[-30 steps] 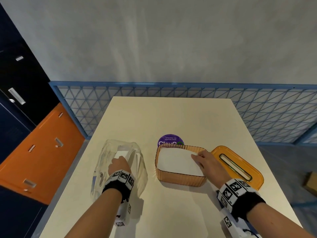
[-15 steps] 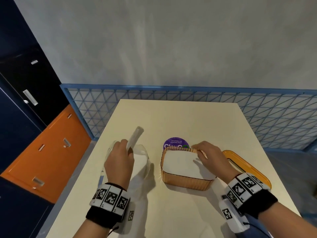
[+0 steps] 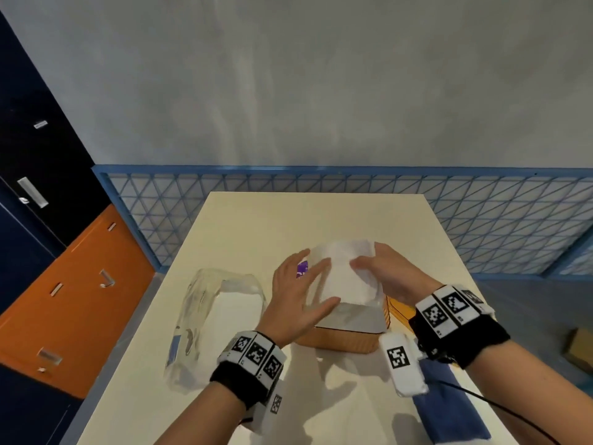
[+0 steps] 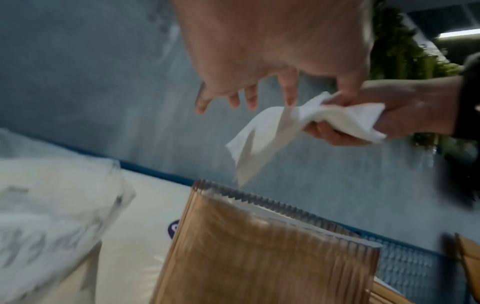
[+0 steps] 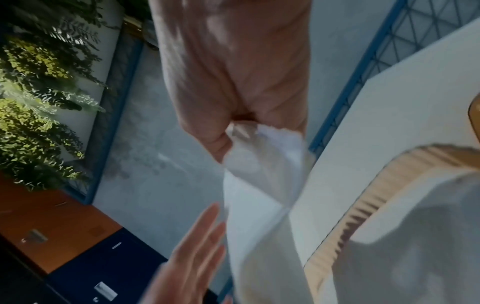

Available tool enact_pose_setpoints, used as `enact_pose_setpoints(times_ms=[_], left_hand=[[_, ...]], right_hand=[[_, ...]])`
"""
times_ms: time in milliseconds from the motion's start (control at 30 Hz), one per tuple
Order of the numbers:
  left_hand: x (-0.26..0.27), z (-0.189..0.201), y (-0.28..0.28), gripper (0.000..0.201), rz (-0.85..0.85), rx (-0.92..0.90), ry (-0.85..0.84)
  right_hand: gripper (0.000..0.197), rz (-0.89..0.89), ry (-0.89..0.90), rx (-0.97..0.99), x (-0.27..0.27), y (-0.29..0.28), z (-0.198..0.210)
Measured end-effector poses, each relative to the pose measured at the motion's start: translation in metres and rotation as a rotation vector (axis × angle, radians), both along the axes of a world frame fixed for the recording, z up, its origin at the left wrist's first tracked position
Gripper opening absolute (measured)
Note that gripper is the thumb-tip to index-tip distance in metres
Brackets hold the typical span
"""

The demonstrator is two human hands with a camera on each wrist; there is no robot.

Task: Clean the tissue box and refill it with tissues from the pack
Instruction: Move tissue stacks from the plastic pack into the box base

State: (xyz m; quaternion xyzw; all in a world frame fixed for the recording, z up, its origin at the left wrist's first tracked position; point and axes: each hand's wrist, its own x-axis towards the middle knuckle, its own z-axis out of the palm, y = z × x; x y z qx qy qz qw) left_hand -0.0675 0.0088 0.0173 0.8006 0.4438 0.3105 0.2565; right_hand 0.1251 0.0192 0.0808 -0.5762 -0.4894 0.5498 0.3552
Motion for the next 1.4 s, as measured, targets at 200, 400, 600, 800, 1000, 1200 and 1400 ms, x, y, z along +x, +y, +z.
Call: enact_pose_setpoints(times_ms=[200, 400, 600, 800, 1000, 1200, 1400], left_hand=[[0.003, 0.006, 0.024, 0.063, 0.152, -0.586, -0.567], [0.005, 0.012, 0.039, 0.054, 0.201, -0.429, -0.452], [0.011, -0.020, 0.017, 0.026, 0.277, -0.451, -0.302], [0.019, -0.018, 0.021, 0.024, 0.283, -0.389, -0.313], [0.021, -0.018, 0.037, 0.032, 0.355, -0.421, -0.050], [0.024, -0.034, 0.045, 0.055, 0.297, -0.445, 0.366], [0.028, -0.035, 0.049, 0.061, 0.271, -0.338, 0.511]], right_hand=[[0.020, 0.068, -0.110, 0.103, 0.021, -0.001, 0.012], [0.023, -0.003, -0.074, 0.179, 0.020, 0.000, -0.005], [0.032, -0.218, -0.149, 0.007, 0.021, -0.019, -0.077], [0.021, -0.316, -0.196, 0.040, 0.013, -0.013, -0.076], [0.020, -0.256, -0.370, -0.091, 0.021, -0.016, -0.078], [0.027, -0.240, -0.569, -0.166, 0.017, -0.020, -0.083], [0.031, -0.278, -0.649, -0.095, 0.010, -0.022, -0.090]])
